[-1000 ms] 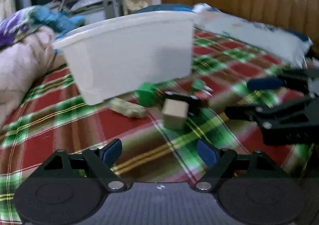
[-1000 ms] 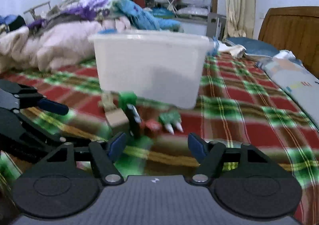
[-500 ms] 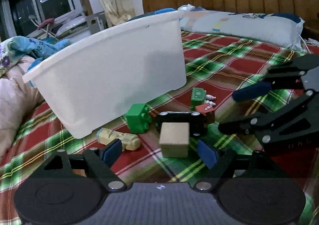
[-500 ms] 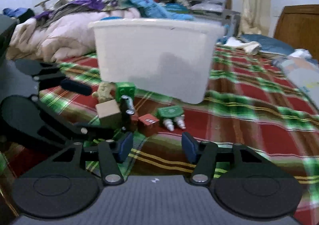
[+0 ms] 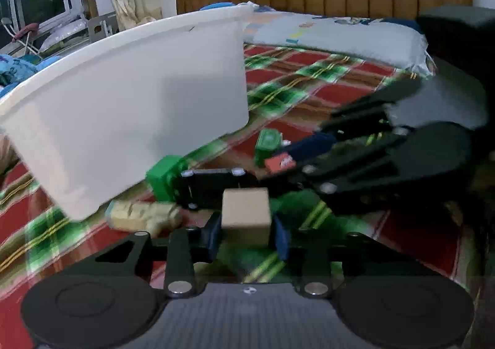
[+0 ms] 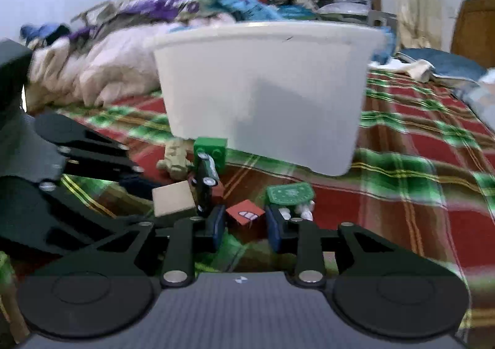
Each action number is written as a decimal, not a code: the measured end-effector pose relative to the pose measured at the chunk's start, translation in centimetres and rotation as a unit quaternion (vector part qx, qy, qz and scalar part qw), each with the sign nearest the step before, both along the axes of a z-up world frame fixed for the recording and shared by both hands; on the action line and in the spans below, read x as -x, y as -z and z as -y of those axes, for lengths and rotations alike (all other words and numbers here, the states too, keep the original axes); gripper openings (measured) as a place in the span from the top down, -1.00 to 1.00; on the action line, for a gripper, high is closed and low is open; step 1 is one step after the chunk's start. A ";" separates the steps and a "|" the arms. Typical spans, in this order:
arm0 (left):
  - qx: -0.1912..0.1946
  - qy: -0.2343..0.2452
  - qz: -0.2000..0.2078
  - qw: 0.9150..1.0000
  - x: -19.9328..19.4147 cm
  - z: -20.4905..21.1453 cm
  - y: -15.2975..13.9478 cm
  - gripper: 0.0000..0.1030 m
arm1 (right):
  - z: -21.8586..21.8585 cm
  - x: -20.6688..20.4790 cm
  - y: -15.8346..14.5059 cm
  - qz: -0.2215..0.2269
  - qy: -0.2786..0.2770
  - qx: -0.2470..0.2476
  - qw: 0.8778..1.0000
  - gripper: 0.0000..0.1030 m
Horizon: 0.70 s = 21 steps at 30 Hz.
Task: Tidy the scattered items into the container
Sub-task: 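Grasp the beige wooden cube with the left tool while the right tool grasps the red block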
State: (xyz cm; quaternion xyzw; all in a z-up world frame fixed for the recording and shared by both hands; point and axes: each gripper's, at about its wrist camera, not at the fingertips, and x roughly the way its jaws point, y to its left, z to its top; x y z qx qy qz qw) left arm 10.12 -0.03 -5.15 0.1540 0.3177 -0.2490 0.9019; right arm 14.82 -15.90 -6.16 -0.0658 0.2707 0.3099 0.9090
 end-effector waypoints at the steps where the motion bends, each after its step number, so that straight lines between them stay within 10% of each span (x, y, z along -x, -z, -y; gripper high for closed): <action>1: -0.002 -0.003 -0.001 1.000 0.2 -0.4 0.0 0.25 | -0.4 -0.4 0.2 -0.010 -0.001 0.004 1.000 0.40; 9: -0.012 -0.007 0.017 1.000 1.4 -0.2 -0.5 0.24 | 0.0 3.5 -0.4 0.014 0.027 0.031 0.999 0.40; 16: -0.045 -0.016 0.041 0.998 0.4 2.2 -0.5 -0.41 | 1.5 4.8 -0.4 -0.009 0.060 0.017 0.998 0.40; 18: -0.032 -0.020 0.028 0.999 0.1 2.1 -0.5 -0.31 | 1.7 5.0 -0.4 -0.012 0.069 0.016 0.997 0.40; 19: -0.013 -0.025 0.014 0.999 0.0 1.8 -0.6 0.17 | 1.7 5.1 -0.4 -0.012 0.073 0.015 0.997 0.40; 21: 0.011 -0.051 0.005 0.999 0.0 1.3 -0.9 0.19 | 1.8 5.1 -0.4 -0.013 0.082 0.012 0.997 0.40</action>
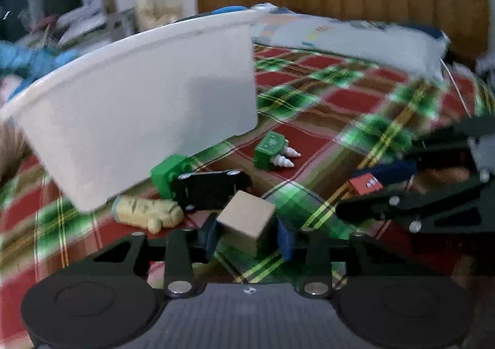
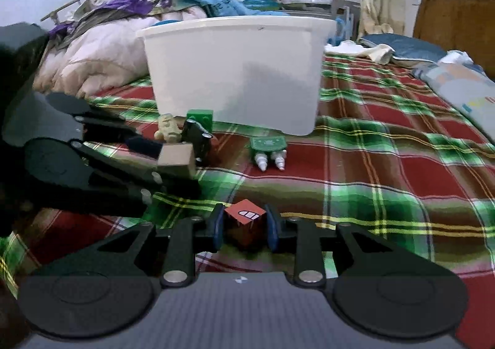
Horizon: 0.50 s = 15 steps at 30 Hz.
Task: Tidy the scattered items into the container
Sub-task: 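Grasp the beige wooden cube with the left tool while the right tool grasps the red block, then drop the wooden cube into the box with left tool while right drops the red block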
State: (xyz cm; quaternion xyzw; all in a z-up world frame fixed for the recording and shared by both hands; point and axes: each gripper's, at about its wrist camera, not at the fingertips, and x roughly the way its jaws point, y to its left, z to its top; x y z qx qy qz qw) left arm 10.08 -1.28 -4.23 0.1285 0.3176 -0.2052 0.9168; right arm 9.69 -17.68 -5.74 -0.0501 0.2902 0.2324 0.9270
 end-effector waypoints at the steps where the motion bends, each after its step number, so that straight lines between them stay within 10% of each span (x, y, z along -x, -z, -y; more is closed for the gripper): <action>1: 0.001 -0.006 0.002 1.000 0.3 -0.1 -0.1 0.19 | 0.1 0.1 0.0 -0.001 0.002 -0.002 1.000 0.40; 15: -0.008 -0.014 0.078 0.997 6.4 -3.1 -5.2 0.18 | -0.6 2.8 -3.2 0.049 -0.017 -0.005 0.999 0.40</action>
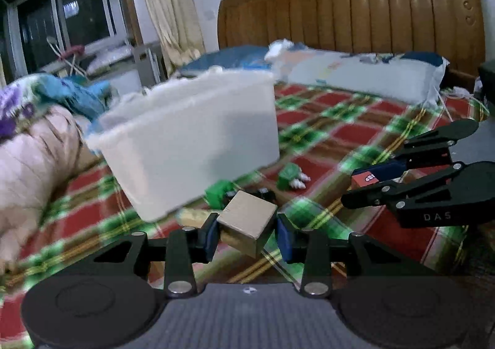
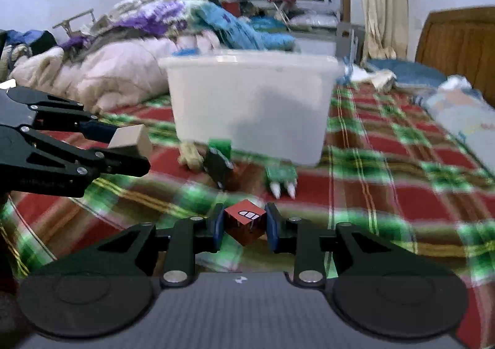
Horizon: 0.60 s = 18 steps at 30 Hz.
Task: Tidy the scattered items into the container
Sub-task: 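Drop the wooden cube into the box with left tool while right drops the red block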
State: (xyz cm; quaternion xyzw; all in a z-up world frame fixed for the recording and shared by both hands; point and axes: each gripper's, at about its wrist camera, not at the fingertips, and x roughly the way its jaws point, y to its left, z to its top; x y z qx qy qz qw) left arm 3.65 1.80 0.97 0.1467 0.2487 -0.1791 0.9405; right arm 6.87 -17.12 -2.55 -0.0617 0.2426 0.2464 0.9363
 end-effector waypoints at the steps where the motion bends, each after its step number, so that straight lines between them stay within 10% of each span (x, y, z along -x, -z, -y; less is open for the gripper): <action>1: 0.000 0.000 0.005 1.000 0.0 -0.1 -0.5 0.18 | -0.1 0.1 -0.4 0.006 -0.002 -0.003 1.000 0.40; 18: 0.003 -0.091 0.087 0.992 -10.6 -0.6 -10.2 0.18 | -1.1 -8.9 -10.9 0.104 0.022 -0.049 0.993 0.40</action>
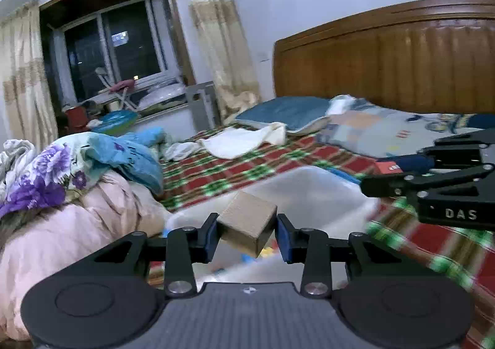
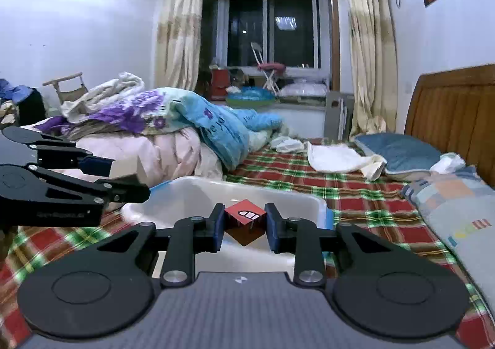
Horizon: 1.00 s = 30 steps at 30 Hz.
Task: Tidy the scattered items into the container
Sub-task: 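Drop the wooden cube into the box with left tool while right drops the red block, then grasp the green wheeled piece with the right tool and carry it over the box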
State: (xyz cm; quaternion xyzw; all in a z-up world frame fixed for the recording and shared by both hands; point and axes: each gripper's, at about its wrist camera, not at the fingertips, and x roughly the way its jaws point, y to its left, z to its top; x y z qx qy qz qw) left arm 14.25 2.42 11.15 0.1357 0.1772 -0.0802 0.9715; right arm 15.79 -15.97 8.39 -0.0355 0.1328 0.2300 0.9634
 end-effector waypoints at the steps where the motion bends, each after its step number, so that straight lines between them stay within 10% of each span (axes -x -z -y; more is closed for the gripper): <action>1: -0.004 -0.005 -0.001 1.000 -1.0 -0.1 0.2 0.18 | -0.1 -0.9 0.1 -0.007 0.002 -0.004 1.000 0.40; 6: -0.010 -0.027 -0.026 0.999 -5.2 -1.0 2.0 0.13 | -1.0 -5.1 1.7 -0.049 0.023 -0.001 0.999 0.39; 10: -0.023 -0.041 -0.041 0.998 -5.4 -1.0 3.6 -0.65 | -1.0 -6.5 2.8 -0.055 0.043 0.002 0.998 -0.21; 23: -0.063 -0.015 0.018 0.998 3.6 -1.2 4.9 -0.73 | 0.0 -0.4 5.3 -0.034 0.017 -0.005 0.999 -0.55; 30: -0.045 -0.002 -0.058 0.997 5.7 0.0 10.1 -0.74 | 0.8 1.8 10.7 -0.102 0.036 0.035 0.993 -0.47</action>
